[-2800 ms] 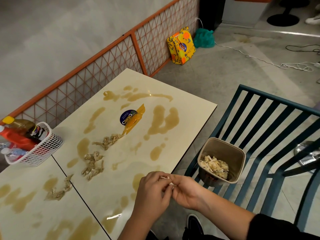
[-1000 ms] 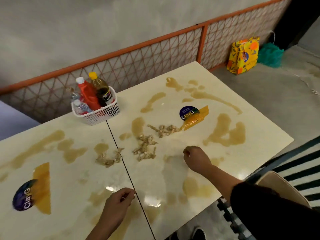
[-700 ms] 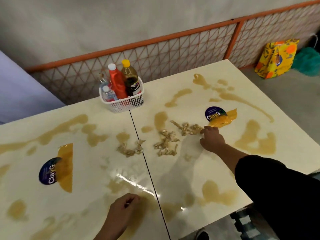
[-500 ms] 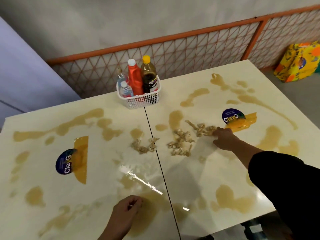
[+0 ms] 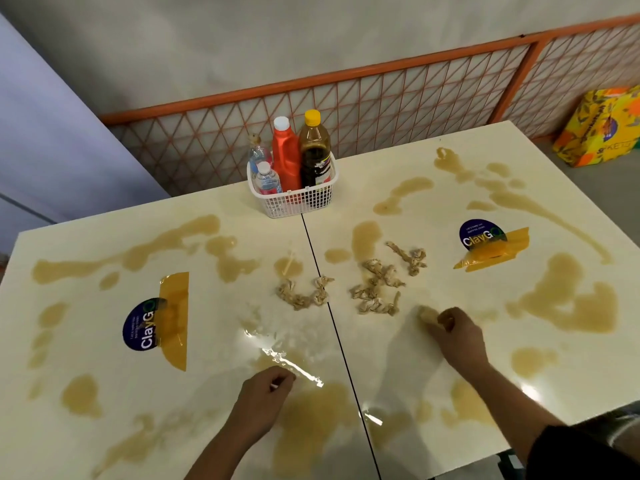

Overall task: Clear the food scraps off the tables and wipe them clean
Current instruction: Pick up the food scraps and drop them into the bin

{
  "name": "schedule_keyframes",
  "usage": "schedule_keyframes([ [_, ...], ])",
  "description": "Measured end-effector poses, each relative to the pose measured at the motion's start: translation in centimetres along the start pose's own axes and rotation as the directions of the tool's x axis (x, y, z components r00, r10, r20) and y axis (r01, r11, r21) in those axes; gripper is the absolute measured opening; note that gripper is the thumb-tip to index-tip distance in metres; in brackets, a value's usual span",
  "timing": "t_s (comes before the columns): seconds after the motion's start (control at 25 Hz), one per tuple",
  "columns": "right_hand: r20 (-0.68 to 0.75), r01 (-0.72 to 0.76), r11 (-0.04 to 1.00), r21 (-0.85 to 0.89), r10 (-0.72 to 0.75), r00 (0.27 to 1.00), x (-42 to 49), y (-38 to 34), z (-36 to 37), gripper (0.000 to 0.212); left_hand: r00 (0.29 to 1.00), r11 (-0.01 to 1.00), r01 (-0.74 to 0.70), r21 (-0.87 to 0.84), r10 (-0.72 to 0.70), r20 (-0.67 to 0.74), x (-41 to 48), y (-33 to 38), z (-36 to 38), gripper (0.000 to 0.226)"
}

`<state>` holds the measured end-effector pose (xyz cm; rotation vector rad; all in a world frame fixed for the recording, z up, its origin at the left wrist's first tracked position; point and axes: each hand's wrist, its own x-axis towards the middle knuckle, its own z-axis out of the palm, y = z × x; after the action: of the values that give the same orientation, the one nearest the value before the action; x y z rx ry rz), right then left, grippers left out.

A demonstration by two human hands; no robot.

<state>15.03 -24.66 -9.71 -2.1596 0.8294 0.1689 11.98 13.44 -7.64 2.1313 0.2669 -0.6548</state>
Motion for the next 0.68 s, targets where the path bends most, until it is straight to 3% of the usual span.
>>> schedule_keyframes([
  [0.08,0.052,-0.036,0.992,0.12,0.03,0.998,-4.3,0.8,1.2,0.019,0.999,0.995,-0.047,0.084,0.047,0.005,2.0,0.4,-0.4,0.015],
  [0.2,0.217,-0.196,0.928,0.317,0.13,0.967,-9.5,1.5,3.0,0.006,0.989,0.968,-0.132,0.213,0.144,-0.039,5.8,1.4,-1.2,0.011],
  [0.24,0.29,-0.27,0.879,0.394,0.16,0.944,-10.5,1.5,3.4,0.015,0.979,0.95,-0.158,0.268,0.185,-0.08,7.4,1.6,-1.5,0.011],
  [0.36,0.476,-0.501,0.609,0.615,0.221,0.851,-12.3,0.2,2.9,0.022,0.928,0.848,-0.233,0.476,0.34,-0.151,12.3,2.2,-2.4,0.037],
  [0.48,0.592,-0.622,0.313,0.718,0.197,0.782,-12.9,-0.6,1.9,0.014,0.897,0.679,-0.298,0.671,0.44,-0.047,15.9,3.0,-2.9,0.052],
  [0.6,0.592,-0.612,0.153,0.776,0.16,0.79,-13.5,-0.5,1.3,0.007,0.88,0.514,-0.329,0.793,0.47,0.061,17.8,2.7,-2.9,0.04],
  [0.68,0.598,-0.615,0.036,0.788,0.193,0.778,-14.0,-0.1,0.9,0.015,0.861,0.527,-0.348,0.776,0.506,0.042,17.6,2.1,-2.8,0.029],
])
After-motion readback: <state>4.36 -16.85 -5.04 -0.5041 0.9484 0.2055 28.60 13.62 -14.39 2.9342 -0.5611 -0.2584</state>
